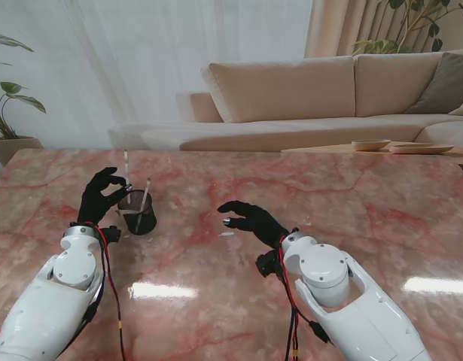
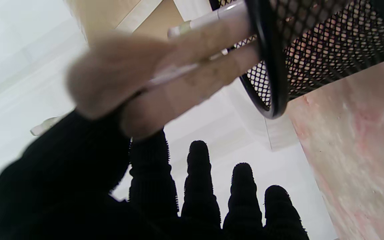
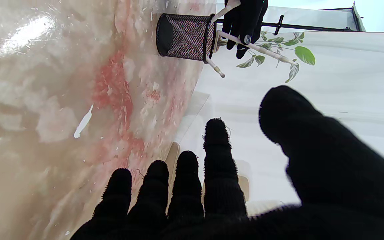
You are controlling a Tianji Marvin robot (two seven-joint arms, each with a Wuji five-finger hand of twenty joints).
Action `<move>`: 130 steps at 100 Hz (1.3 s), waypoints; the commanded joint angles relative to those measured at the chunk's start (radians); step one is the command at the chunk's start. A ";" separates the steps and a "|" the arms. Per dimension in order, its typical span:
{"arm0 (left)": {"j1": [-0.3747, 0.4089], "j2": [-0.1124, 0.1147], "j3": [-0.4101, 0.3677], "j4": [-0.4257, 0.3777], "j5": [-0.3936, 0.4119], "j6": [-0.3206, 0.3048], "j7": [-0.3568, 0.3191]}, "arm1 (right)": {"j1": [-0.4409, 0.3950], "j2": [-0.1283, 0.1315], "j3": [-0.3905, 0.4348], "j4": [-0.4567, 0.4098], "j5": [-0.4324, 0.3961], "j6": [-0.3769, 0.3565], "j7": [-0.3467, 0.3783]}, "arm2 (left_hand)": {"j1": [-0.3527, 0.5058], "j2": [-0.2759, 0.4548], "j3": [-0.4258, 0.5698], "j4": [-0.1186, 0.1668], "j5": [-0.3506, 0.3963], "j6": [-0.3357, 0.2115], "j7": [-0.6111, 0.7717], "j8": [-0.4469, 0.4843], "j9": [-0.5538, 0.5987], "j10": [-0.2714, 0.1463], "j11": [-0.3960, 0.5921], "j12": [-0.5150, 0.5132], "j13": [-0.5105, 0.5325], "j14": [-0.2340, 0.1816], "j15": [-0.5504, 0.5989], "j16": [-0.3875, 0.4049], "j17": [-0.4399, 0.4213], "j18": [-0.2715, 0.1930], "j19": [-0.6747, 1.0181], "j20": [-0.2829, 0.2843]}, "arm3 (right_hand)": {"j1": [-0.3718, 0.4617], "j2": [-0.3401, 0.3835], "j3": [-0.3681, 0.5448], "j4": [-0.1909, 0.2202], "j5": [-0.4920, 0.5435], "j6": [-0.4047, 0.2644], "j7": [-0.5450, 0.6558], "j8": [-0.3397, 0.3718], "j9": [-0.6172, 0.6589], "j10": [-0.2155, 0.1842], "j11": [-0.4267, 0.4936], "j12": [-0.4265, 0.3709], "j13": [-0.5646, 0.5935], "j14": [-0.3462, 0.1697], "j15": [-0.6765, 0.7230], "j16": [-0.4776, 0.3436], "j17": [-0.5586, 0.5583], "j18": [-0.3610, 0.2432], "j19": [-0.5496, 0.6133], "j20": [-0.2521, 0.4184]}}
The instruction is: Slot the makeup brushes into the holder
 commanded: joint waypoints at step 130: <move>-0.078 -0.032 0.054 0.187 -0.067 0.004 -0.026 | -0.009 -0.002 0.005 0.008 0.027 0.028 0.018 | 0.098 0.037 0.093 0.047 0.058 -0.119 0.167 -0.282 -0.010 -0.035 -0.006 -0.009 -0.021 -0.046 -0.009 -0.011 0.005 -0.025 -0.042 -0.041 | -0.060 0.015 0.039 0.035 -0.026 -0.017 -0.011 -0.007 -0.019 -0.003 0.001 0.011 -0.022 -0.018 0.006 0.024 -0.010 -0.049 0.021 0.008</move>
